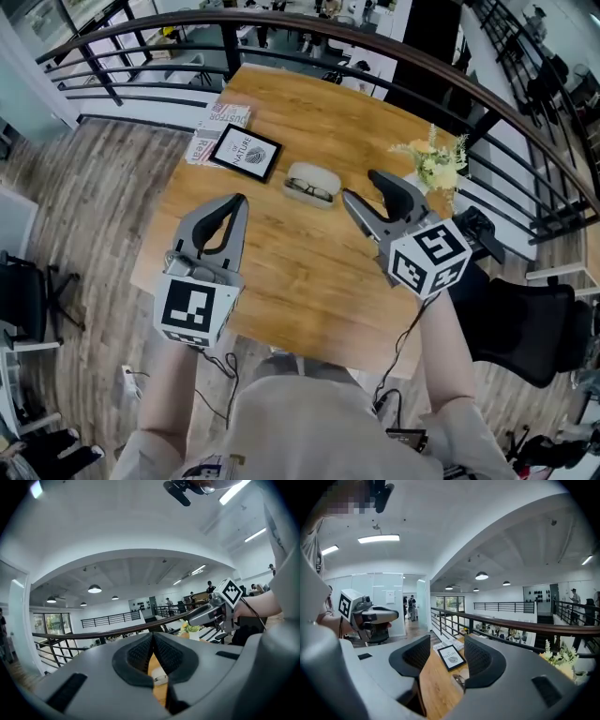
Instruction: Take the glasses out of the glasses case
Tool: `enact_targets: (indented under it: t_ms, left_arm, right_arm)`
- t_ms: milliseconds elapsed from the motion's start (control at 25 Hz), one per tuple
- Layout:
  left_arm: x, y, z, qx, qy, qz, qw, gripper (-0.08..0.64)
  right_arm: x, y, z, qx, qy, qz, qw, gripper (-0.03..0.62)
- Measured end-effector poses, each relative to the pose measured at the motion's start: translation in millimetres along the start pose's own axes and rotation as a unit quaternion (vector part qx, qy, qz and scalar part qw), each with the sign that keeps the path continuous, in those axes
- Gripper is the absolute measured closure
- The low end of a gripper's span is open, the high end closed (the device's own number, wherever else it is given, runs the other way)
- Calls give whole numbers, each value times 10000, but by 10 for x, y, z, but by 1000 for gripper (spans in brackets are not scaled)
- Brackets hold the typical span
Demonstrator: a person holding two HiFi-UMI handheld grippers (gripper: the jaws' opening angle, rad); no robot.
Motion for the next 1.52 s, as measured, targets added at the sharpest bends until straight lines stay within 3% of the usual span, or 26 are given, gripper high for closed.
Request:
enact_targets:
  t_ms: [440,760,1080,1200,1360,1520]
  left_arm:
    - [679,843,-344,-30,-628,-370,9973,545]
    - [1335,1392,-259,179,-1082,-837,9904,545]
    - [1904,1700,-51,417,-1501,-1343,9786,544]
    - [2057,1738,-7,455,-1655,-1468,9742,545]
    - [2249,1713,15,415,-2173,-1625,9616,544]
    - [2376,1672,31,382,-2207,-1761,9586,544]
  right_arm:
    - [910,1341,725,-467,-152,-1296,9903,366]
    - [1825,2053,950,-921,74,-2326,9682,376]
    - [2572,2400,1035,-1182,-144,-3202,9398,376]
    - [2703,2483,1054,-1177,-351,-3385,9329,376]
    - [2814,2524,1006,-1258,-414,-3527,9263,376]
    - [2912,2556,892,-1416,-638,-3686,9165,368]
Point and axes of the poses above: the fingertips, and each gripper's own axes: y forward along the fingers, z to its right, x out of its underside, the point moved 7 cm from there along -y, backward along the fingers, and after that the axes turned 1 degree about z, right-handed, at the moved point
